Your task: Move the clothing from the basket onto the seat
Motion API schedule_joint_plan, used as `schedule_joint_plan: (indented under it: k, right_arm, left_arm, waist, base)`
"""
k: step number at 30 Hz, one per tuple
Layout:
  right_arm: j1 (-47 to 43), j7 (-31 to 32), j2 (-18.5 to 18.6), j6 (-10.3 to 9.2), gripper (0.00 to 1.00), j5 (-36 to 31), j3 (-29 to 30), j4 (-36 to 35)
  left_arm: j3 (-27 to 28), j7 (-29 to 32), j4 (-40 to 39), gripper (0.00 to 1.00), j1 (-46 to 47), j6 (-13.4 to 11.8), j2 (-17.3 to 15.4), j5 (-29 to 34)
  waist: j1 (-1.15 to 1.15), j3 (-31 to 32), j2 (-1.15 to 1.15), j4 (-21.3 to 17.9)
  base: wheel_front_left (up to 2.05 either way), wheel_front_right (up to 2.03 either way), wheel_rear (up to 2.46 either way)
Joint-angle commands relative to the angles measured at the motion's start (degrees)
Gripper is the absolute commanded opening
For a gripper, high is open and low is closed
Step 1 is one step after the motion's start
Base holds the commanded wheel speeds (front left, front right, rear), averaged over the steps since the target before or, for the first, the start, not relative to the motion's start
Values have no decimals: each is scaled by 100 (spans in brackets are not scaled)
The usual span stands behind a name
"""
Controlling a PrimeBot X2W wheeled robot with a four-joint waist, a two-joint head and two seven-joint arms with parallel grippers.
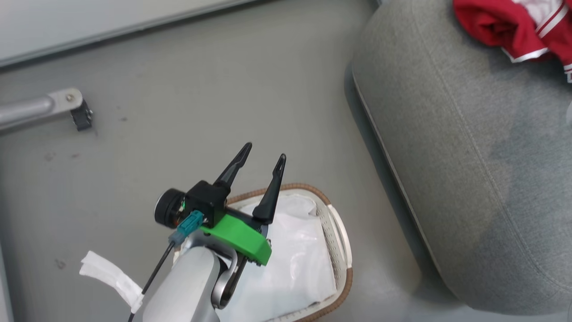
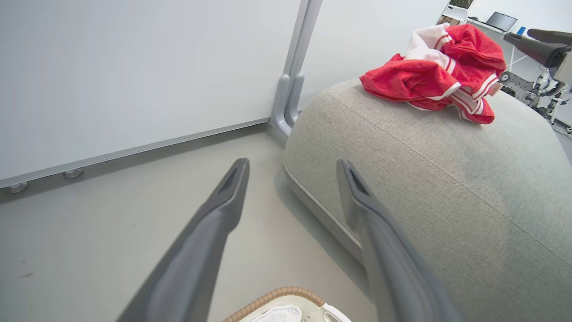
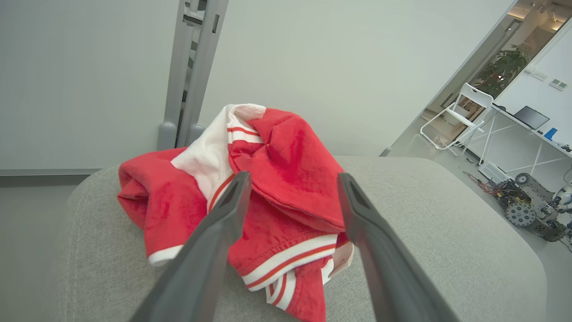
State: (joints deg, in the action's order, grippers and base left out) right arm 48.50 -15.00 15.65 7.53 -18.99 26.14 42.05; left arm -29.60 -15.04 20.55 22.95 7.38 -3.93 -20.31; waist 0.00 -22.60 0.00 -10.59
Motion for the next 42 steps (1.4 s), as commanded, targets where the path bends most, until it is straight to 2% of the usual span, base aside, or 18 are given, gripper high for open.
schedule_joint_plan:
  k: [1, 11, 19, 23, 34, 42]
  right_arm:
    - [-156, -26, 17, -8, 100, 59, -49, 33]
    - [-668, -27, -471, -7, 100, 311, -264, -63]
    - [-1248, -26, -1009, -7, 100, 580, -827, -433]
    - [-1566, -27, -1167, -8, 100, 939, -1072, -642]
    - [-2902, -26, -1258, -7, 100, 2344, -2018, -1373]
    - [-3639, -27, -1264, -7, 100, 2395, -2395, -1790]
  left_arm:
    - [61, -20, 60, 100, -197, -6, 36, -55]
    - [635, -20, 136, 100, -663, -131, 93, -316]
    - [1237, -20, 76, 100, -1074, -404, 98, -245]
    - [1487, -20, 52, 100, -1287, -424, 99, -263]
    - [2116, -20, -110, 100, -1946, -400, 100, -193]
    - [2265, -19, -284, 100, -2369, -368, 100, -177]
  waist:
    - [0, 727, 0, 152]
    - [0, 1669, 0, 664]
    - [0, 2029, 0, 1087]
    - [0, 2138, 0, 1289]
    - [0, 2274, 0, 1556]
    - [0, 2328, 0, 1544]
  base:
    - [0, 0, 0]
    - [0, 0, 0]
    - [0, 0, 0]
    - [0, 0, 0]
    - [0, 0, 0]
    - [0, 0, 0]
